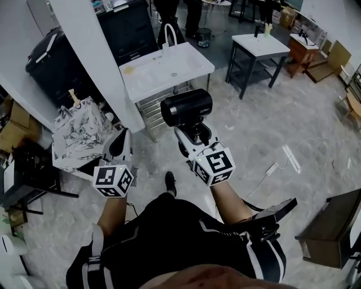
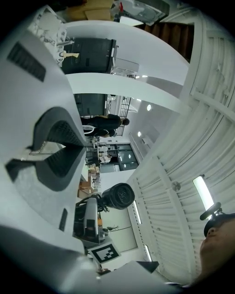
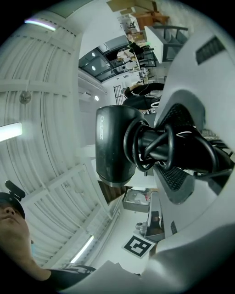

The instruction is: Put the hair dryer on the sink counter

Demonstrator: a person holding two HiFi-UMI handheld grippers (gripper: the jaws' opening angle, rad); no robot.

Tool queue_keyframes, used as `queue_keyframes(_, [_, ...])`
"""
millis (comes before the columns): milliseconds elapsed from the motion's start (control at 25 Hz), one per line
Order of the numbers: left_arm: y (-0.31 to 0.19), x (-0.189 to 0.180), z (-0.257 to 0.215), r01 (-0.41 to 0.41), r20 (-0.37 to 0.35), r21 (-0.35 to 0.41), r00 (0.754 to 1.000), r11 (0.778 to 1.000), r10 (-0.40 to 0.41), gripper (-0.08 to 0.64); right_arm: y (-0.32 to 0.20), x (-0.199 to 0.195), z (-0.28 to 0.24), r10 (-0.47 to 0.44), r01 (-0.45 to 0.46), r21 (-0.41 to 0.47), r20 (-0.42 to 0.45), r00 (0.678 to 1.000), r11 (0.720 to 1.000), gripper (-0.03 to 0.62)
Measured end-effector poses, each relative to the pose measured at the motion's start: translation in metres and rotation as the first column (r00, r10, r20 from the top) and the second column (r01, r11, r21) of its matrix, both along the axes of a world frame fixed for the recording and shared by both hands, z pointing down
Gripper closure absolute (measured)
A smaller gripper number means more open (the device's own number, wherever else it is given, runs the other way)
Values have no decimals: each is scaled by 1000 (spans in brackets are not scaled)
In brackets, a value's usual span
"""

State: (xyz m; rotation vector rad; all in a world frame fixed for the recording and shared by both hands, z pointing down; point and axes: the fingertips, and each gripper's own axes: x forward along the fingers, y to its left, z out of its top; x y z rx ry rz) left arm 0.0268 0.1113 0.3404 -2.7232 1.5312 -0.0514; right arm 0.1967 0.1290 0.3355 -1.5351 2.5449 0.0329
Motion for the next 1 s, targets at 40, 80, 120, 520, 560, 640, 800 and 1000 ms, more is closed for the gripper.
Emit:
queue_keyframes(40, [-5, 5, 0, -10, 1, -1, 1000, 1000, 10, 558, -2, 4, 1, 8, -8, -2, -2, 1000, 1000, 351])
queue_keyframes(80, [-9, 10, 0, -22, 0, 0, 1000, 1000, 22, 558, -5, 8, 1, 17, -17, -3, -3, 1000, 1000, 351])
queue_keyframes(120, [-14, 16, 0, -35, -2, 4, 999, 999, 35, 558, -8, 12, 2, 27, -27, -2, -3, 1000, 1000, 351])
queue_keyframes(520, [-80, 50, 2, -119, -35, 39, 992, 992, 120, 558, -60, 40, 8, 108, -108, -11, -20, 994, 994, 351])
queue_keyframes(560, [-88, 50, 4, -122, -40, 34, 992, 992, 123, 558, -68, 41, 8, 112, -112, -13, -24, 993, 994, 351])
queue_keyframes(640, [-105, 51, 6, -125, -48, 26, 991, 992, 126, 558, -83, 41, 8, 115, -115, -21, -32, 993, 993, 351])
queue_keyframes(800, [-140, 47, 15, -112, -46, 5, 993, 994, 112, 558, -117, 41, 9, 110, -111, -8, -38, 993, 994, 351])
queue_keyframes(1000, [-184, 50, 15, -111, -67, 3, 992, 994, 111, 558, -163, 43, 7, 116, -118, -31, -61, 991, 993, 351])
